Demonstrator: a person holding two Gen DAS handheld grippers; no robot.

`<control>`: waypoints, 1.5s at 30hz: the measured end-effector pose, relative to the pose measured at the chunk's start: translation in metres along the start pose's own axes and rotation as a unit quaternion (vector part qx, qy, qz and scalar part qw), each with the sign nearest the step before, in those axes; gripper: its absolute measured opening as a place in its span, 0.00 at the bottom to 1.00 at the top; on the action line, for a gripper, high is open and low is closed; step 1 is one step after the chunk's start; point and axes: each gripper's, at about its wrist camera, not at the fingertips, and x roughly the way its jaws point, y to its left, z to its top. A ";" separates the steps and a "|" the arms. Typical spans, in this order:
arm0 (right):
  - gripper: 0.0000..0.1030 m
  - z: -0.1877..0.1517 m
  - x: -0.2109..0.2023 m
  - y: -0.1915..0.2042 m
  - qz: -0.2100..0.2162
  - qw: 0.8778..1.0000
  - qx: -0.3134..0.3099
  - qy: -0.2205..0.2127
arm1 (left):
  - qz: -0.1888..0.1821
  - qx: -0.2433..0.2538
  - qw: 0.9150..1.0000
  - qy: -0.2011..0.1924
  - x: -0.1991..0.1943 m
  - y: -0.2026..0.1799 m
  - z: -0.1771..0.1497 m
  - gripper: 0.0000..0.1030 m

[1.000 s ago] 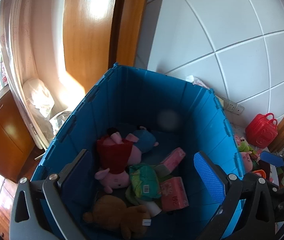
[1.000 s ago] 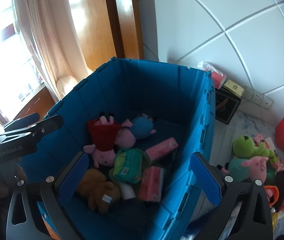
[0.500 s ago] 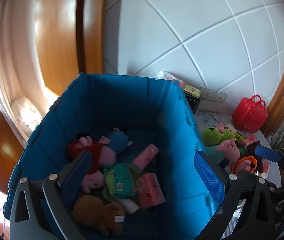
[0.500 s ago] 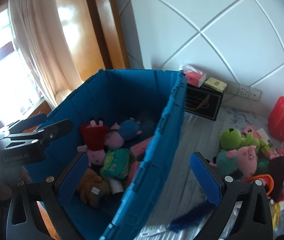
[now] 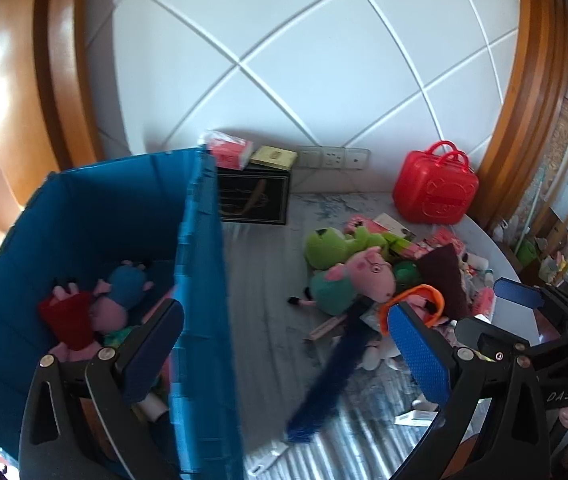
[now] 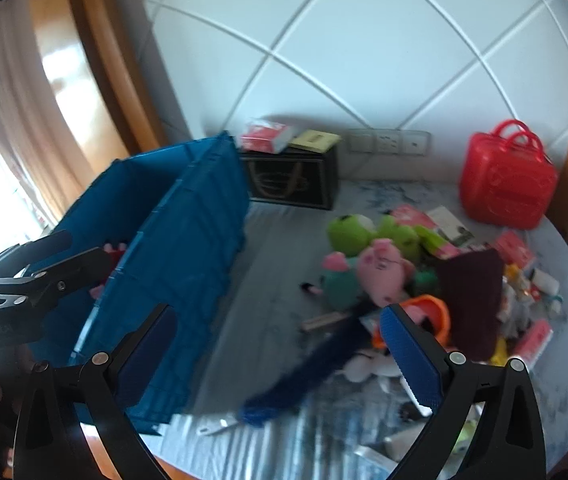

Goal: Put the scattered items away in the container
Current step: 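Move both grippers back over the pile of items on the bed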

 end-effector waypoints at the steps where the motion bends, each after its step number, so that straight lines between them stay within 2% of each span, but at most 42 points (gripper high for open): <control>1: 1.00 -0.002 -0.003 -0.015 -0.005 1.000 0.008 0.002 | -0.003 0.003 1.000 0.003 0.004 -0.011 0.000 1.00; 5: 1.00 -0.009 -0.014 -0.064 -0.024 0.999 0.028 0.003 | -0.010 0.018 1.000 0.010 0.019 -0.053 0.001 1.00; 13: 1.00 -0.021 -0.019 -0.139 -0.049 0.997 0.062 0.018 | -0.014 0.031 0.999 0.026 0.044 -0.109 0.000 1.00; 25: 1.00 -0.054 -0.010 -0.230 -0.078 0.990 0.103 0.058 | -0.049 0.075 0.993 0.076 0.115 -0.191 -0.030 1.00; 29: 1.00 -0.068 -0.009 -0.264 -0.095 0.983 0.137 0.073 | -0.073 0.078 0.989 0.100 0.144 -0.214 -0.039 1.00; 36: 1.00 -0.101 -0.015 -0.326 -0.140 0.969 0.178 0.094 | -0.092 0.098 0.981 0.138 0.187 -0.261 -0.046 1.00; 41: 1.00 -0.126 -0.011 -0.369 -0.167 0.957 0.211 0.112 | -0.092 0.127 0.977 0.147 0.215 -0.302 -0.043 1.00; 45: 1.00 -0.138 0.002 -0.392 -0.180 0.950 0.222 0.123 | -0.080 0.129 0.975 0.160 0.241 -0.324 -0.040 1.00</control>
